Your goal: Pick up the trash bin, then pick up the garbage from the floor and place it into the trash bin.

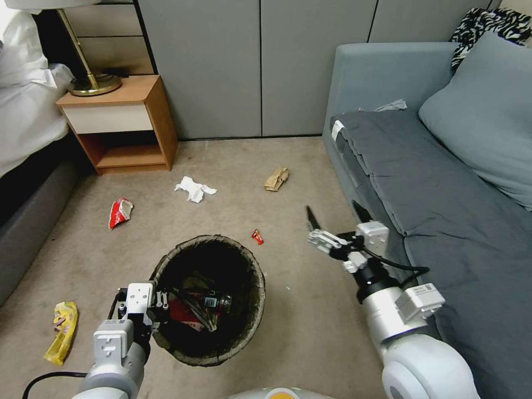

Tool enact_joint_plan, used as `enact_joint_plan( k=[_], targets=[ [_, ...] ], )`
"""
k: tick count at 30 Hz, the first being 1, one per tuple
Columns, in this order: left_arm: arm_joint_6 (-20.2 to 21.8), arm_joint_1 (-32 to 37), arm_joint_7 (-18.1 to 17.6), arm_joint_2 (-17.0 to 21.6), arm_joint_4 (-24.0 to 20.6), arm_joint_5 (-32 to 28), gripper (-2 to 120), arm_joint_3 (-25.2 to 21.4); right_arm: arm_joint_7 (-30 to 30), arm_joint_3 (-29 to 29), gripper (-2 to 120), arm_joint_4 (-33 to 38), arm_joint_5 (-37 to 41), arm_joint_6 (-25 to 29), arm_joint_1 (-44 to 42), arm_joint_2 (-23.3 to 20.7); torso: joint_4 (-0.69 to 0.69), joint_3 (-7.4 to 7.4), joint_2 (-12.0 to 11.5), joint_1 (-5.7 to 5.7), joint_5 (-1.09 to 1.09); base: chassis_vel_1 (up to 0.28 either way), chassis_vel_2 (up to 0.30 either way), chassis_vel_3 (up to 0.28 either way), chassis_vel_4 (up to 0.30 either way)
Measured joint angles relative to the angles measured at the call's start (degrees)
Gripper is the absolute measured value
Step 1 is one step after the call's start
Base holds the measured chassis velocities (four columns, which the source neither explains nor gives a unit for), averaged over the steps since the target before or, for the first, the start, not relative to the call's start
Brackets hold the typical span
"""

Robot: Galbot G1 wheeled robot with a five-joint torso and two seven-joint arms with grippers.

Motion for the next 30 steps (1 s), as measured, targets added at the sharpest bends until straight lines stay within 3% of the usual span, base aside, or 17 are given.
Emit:
enact_joint_plan(
  k=[10, 18, 30],
  targets=[
    [0.13, 0.81, 0.24, -0.1, 0.0, -0.32, 0, -2.0, 0.43, 4.69, 100, -2.82, -3.41, 5.97, -7.36, -0.14, 0.01, 0.0, 0.0, 0.0, 0.0, 0.0, 0.0, 0.0, 0.0],
    [-0.74, 0.89, 1.67, -1.47, 0.0, 1.45, 0, -3.78, 0.35, 6.97, 100, -5.19, -6.83, 14.43, -13.75, 0.77, 0.0, 0.0, 0.0, 0.0, 0.01, 0.0, 0.0, 0.0, 0.0],
    [-0.93, 1.01, 2.52, -2.14, 0.0, 2.39, 0, -3.7, 0.19, 6.42, 100, -6.27, -7.83, 16.87, -15.41, 1.84, 0.0, 0.0, 0.0, 0.0, 0.0, -0.029, 0.028, 0.026, -0.025]
  ],
)
